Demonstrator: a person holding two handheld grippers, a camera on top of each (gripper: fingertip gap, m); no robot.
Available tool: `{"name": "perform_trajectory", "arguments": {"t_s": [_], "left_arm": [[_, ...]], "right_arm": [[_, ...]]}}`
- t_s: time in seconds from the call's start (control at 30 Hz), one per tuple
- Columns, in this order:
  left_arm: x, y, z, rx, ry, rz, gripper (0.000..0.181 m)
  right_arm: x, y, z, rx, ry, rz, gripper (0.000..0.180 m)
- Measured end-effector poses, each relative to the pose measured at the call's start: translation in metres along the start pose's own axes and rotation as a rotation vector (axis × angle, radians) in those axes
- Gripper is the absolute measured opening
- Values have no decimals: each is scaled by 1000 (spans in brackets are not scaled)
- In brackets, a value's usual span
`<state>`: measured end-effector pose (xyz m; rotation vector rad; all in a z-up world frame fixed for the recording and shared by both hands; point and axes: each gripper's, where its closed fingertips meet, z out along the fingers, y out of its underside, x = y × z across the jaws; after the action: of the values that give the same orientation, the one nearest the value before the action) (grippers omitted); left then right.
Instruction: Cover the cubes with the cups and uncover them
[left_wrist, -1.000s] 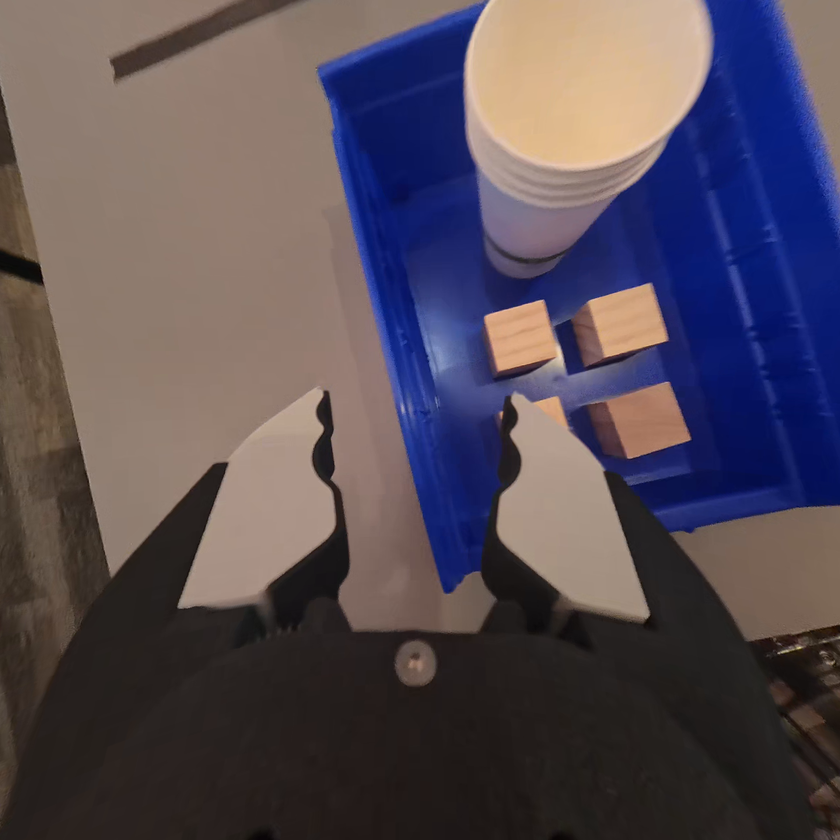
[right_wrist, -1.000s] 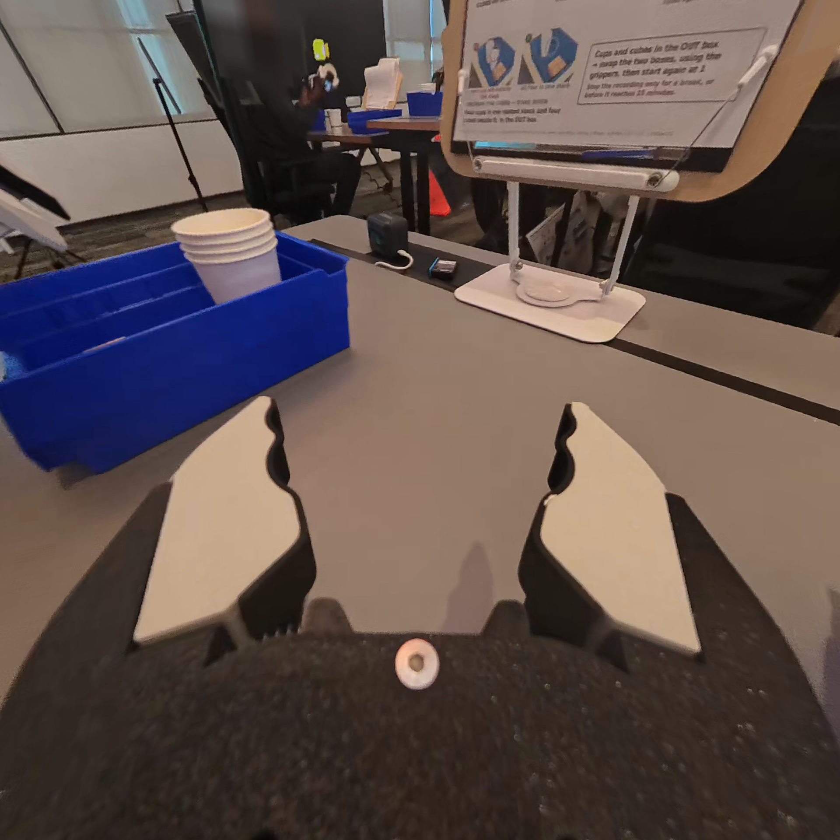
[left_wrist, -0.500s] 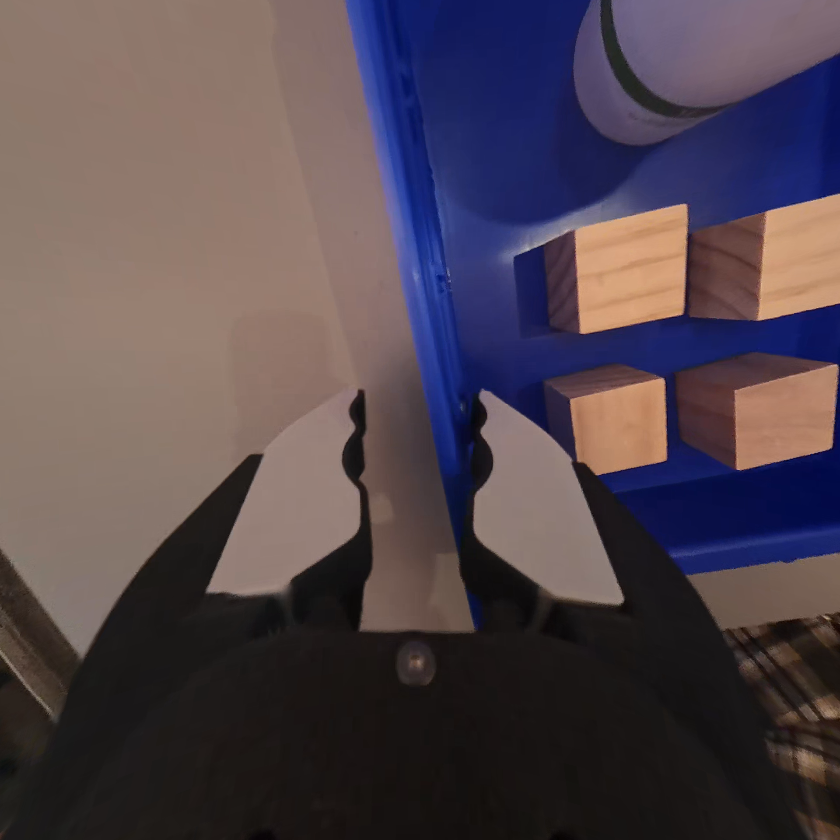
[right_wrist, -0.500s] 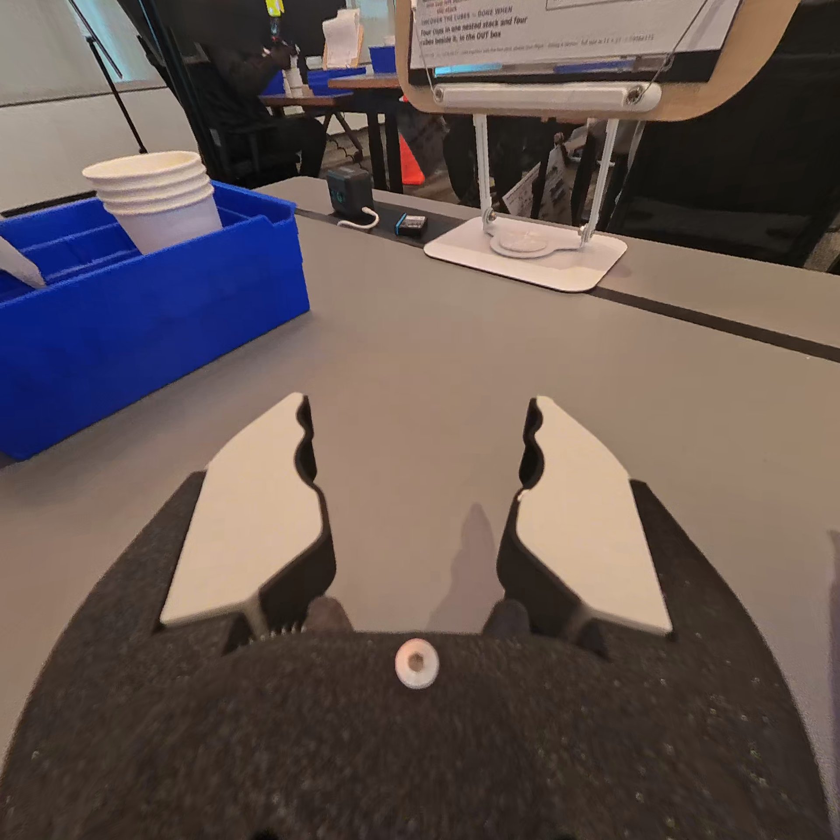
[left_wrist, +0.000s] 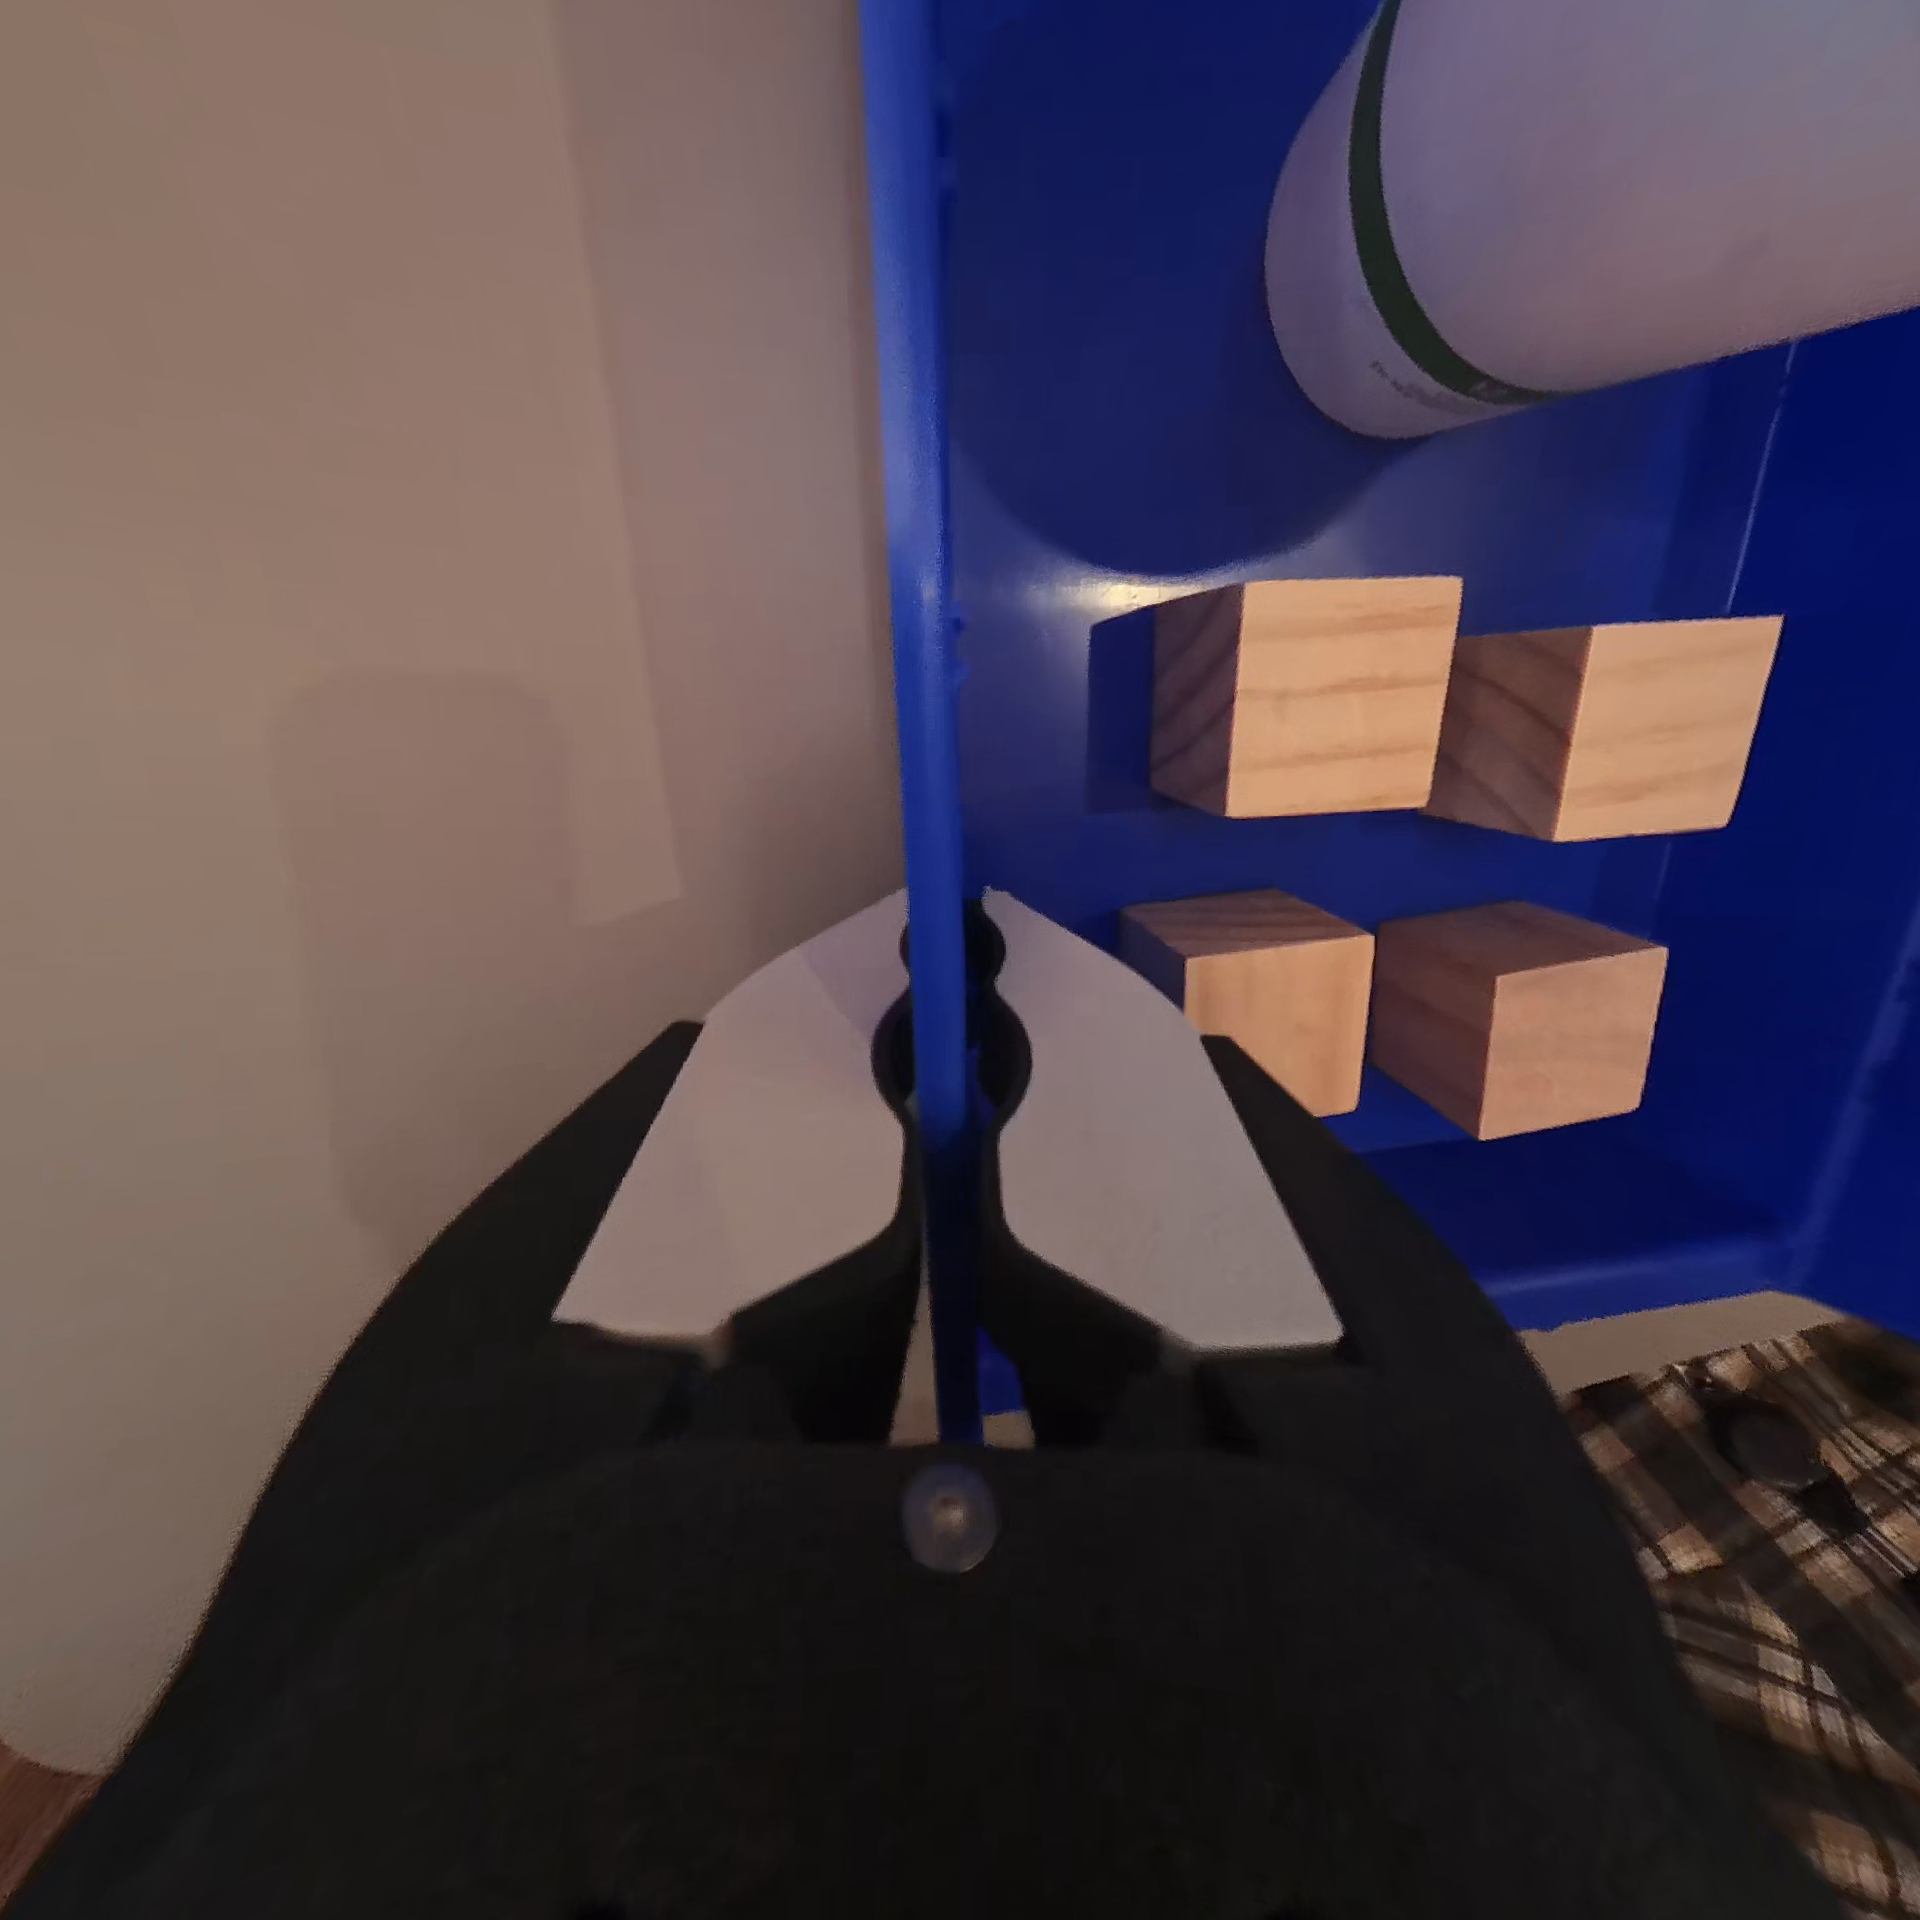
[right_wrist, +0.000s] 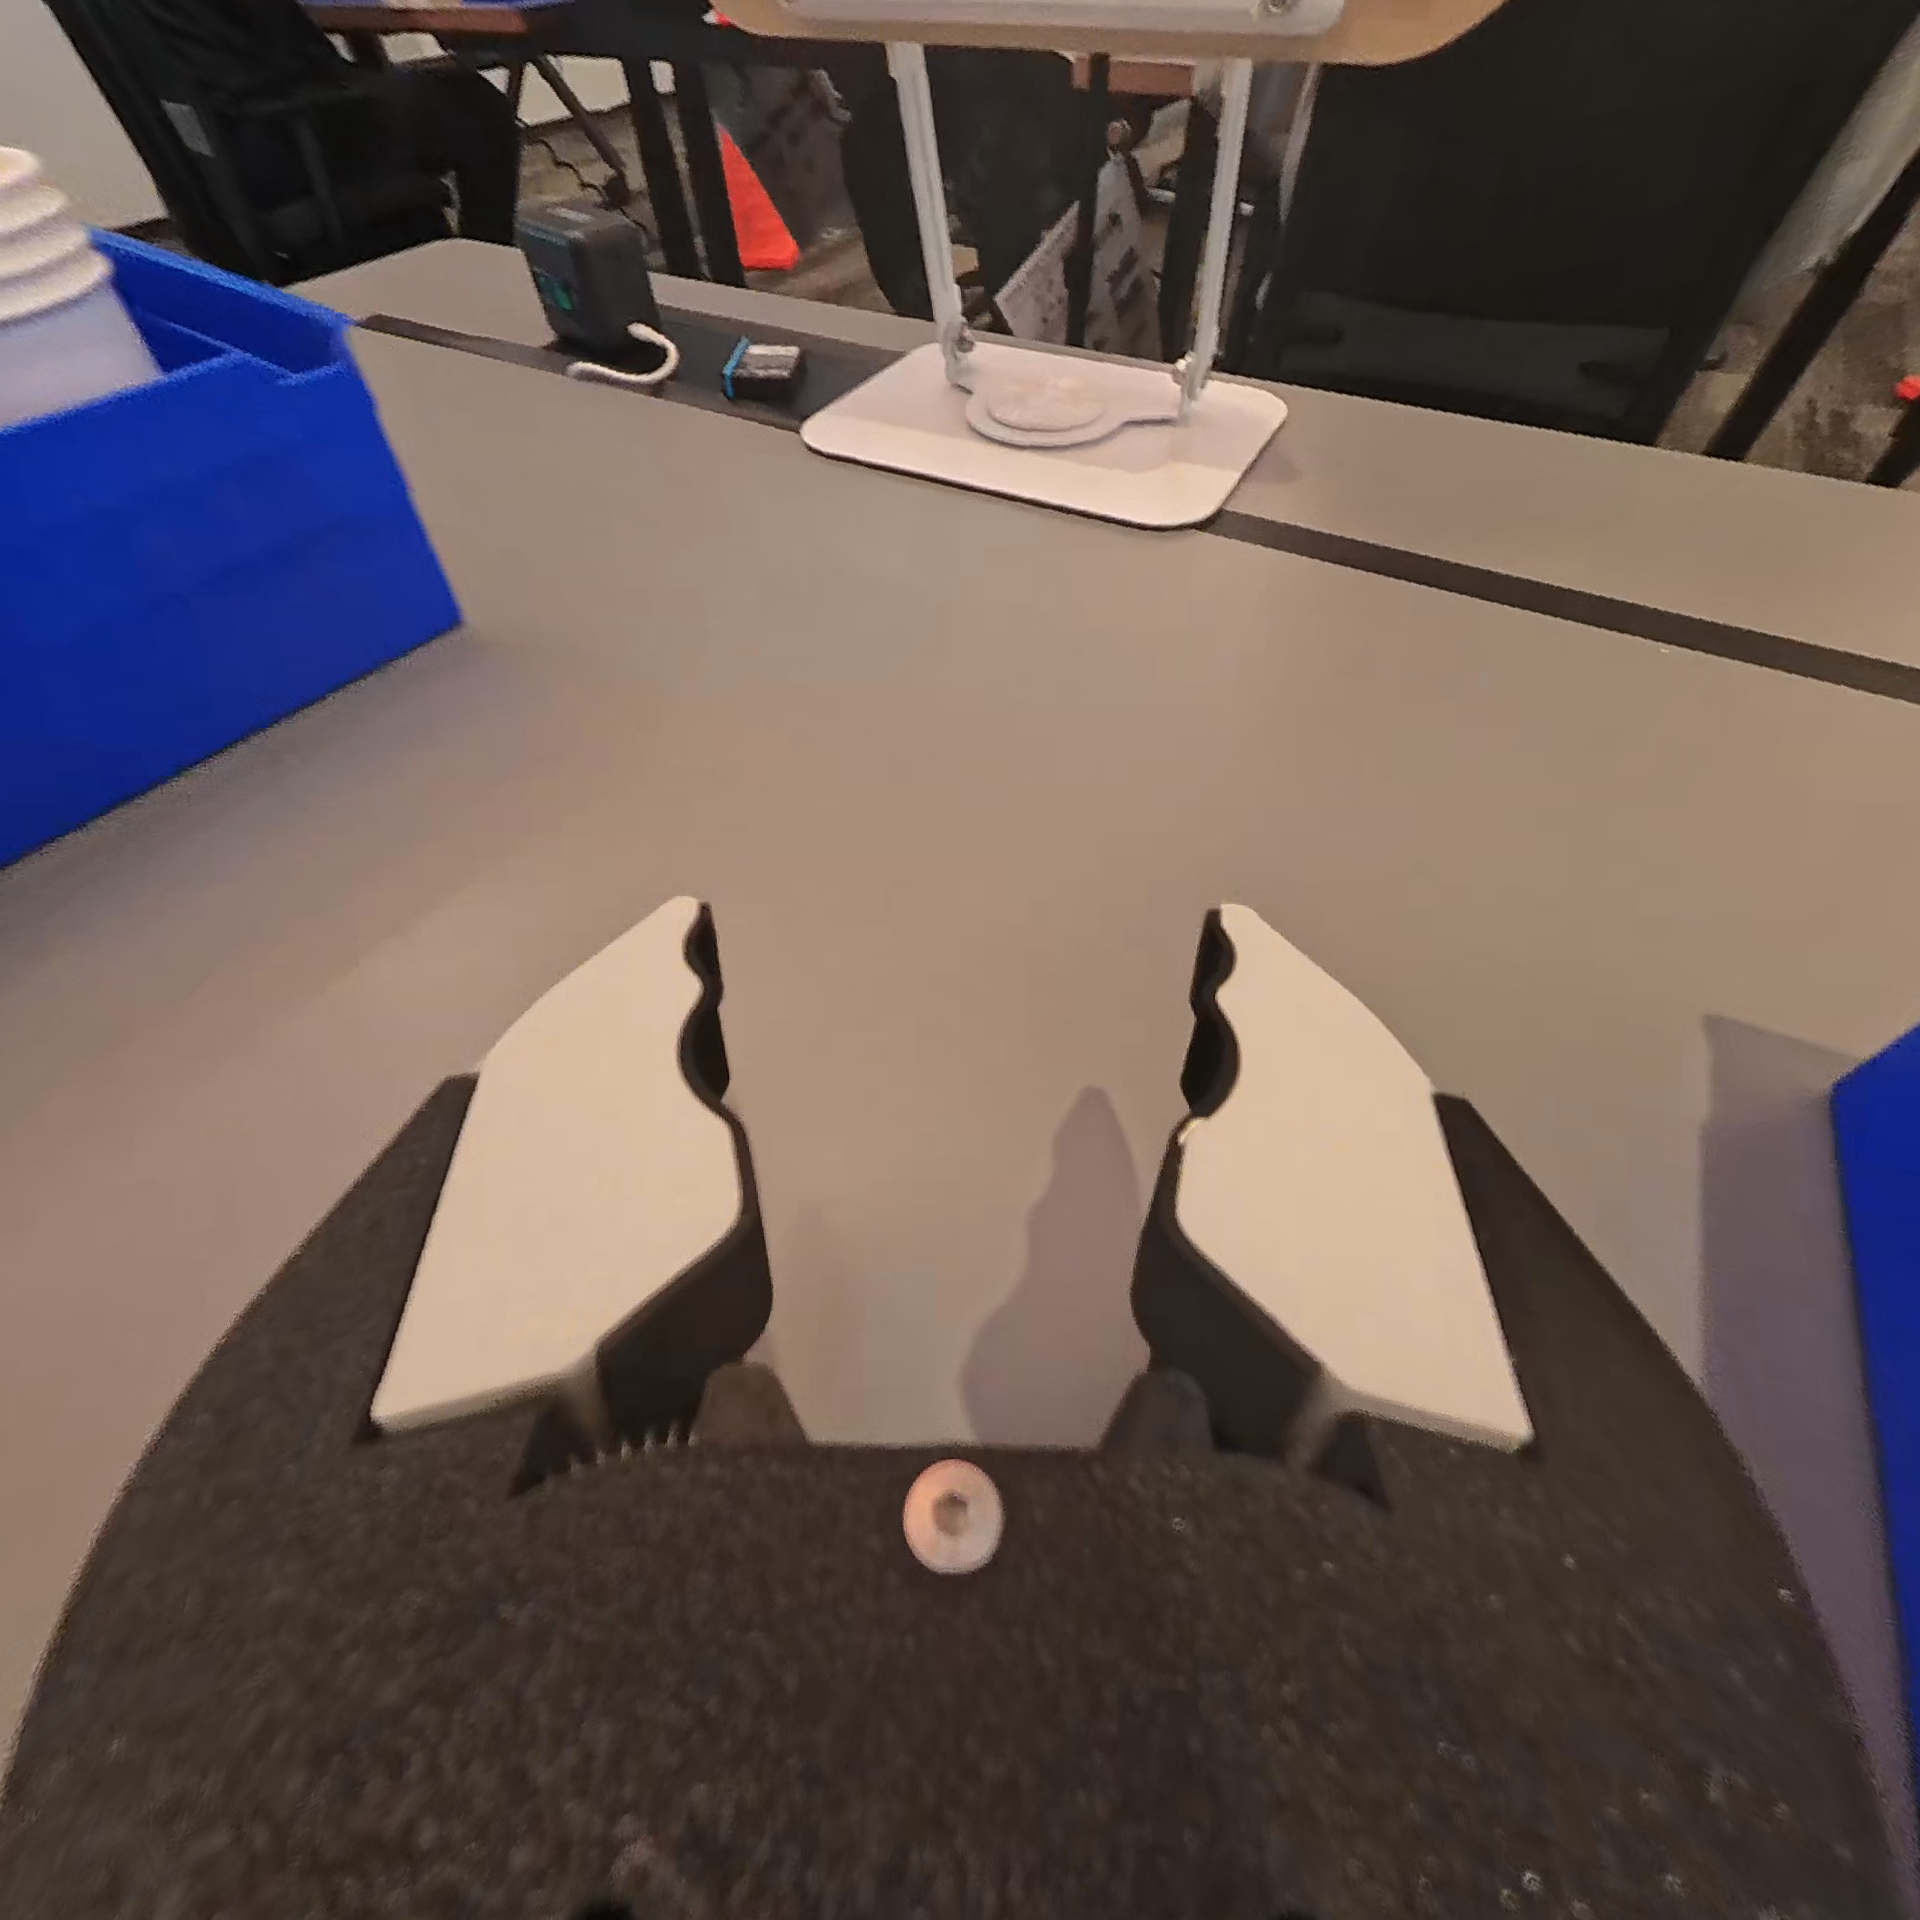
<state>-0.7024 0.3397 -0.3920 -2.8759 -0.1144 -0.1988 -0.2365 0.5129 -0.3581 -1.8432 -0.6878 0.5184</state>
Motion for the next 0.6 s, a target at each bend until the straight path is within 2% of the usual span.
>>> {"name": "perform_trajectory", "arguments": {"t_s": [0.6], "left_arm": [[-62, 19, -15, 31, -20, -107, 4]], "right_arm": [[11, 1, -2, -8, 41, 29, 84]]}}
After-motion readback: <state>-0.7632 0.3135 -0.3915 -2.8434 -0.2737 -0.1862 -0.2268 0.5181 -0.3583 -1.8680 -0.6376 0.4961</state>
